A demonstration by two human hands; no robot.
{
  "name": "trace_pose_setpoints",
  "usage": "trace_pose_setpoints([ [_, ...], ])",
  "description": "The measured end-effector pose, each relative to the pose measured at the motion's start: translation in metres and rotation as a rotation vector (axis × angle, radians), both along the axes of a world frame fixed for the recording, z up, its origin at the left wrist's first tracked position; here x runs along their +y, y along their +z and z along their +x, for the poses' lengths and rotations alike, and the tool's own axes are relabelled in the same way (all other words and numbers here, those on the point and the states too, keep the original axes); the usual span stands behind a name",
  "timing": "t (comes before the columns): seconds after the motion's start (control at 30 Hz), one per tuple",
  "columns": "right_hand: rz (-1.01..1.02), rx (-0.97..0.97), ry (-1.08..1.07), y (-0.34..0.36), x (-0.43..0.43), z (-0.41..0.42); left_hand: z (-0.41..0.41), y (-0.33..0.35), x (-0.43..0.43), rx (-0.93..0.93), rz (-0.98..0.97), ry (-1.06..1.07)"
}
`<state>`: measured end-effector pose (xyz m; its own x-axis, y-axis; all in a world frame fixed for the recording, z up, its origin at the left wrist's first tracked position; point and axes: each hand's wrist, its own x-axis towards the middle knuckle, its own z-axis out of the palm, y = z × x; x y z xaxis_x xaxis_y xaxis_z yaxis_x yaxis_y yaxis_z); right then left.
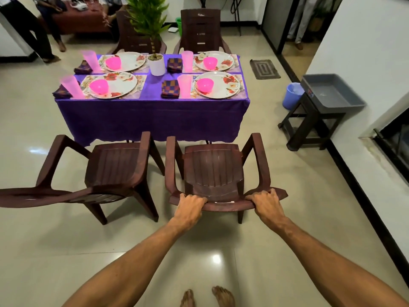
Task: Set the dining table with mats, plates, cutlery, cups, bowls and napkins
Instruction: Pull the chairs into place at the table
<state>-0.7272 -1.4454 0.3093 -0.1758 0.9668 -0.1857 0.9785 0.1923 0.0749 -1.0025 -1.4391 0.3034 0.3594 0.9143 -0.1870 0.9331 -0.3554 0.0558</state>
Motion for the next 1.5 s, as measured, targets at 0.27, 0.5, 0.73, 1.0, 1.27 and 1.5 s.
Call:
trace_pose_setpoints([
  [0.27,-0.012,0.000,0.011,0.003,0.004,-0.003,-0.004,0.002,0.004,-0.004,0.000,0.004],
  [0.5,-0.018,0.004,0.021,0.006,0.009,-0.012,-0.009,0.006,0.009,0.010,0.007,0.022],
  [0.73,0.008,0.019,0.016,0.001,0.008,-0.010,-0.010,0.007,0.011,0.012,0.005,0.011],
  [1.0,-0.023,0.012,0.013,0.004,0.007,-0.018,-0.015,0.007,0.012,0.007,0.009,0.009],
  [1.27,-0.051,-0.025,-0.034,0.003,0.012,-0.027,-0.025,0.004,0.024,0.035,-0.018,0.006],
  [1.5,-0.021,-0.033,-0.024,0.004,0.019,-0.027,-0.025,0.002,0.031,0.054,0.000,-0.003],
])
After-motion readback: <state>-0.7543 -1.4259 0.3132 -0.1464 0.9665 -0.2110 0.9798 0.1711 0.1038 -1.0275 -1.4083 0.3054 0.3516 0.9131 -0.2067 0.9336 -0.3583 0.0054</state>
